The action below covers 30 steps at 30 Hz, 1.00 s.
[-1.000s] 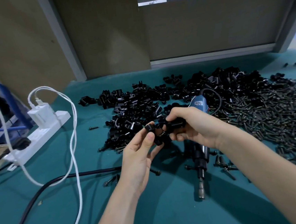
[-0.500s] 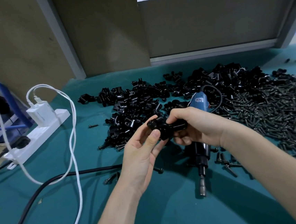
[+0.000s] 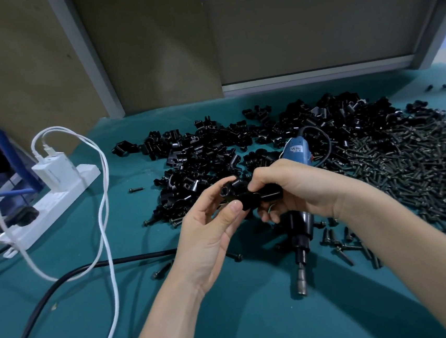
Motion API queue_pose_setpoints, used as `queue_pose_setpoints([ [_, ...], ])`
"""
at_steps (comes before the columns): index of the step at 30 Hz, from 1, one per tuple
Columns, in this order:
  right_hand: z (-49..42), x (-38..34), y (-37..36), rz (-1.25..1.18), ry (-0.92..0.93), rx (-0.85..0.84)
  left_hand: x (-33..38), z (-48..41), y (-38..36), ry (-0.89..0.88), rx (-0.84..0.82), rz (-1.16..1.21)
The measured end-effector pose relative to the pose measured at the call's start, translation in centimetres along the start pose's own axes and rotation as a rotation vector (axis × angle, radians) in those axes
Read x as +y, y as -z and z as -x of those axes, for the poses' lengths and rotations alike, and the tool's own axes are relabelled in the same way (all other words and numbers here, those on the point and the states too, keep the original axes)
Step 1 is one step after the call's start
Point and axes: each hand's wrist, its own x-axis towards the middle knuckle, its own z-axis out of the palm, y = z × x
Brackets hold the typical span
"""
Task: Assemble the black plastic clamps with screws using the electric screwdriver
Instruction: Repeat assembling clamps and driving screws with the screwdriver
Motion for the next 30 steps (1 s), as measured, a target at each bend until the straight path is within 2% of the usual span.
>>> queue_pose_setpoints([
  [13, 0.5, -0.3, 0.3, -0.007, -0.03, -0.073, 0.3, 0.4, -0.3, -0.039, -0.036, -0.176],
  [17, 0.9, -0.7, 0.7, 0.023, -0.033, -0.128, 0.4, 0.4, -0.4, -0.028, -0.058, -0.119],
  [23, 1.9, -1.7, 1.9, 0.035, 0.029, 0.007, 0.2, 0.2, -0.4, -0.053, -0.043, -0.06],
  [30, 1.5, -1.6, 0.2, 0.166, 0.011, -0.004, -0.2, 0.2, -0.4, -0.082, -0.026, -0.127],
])
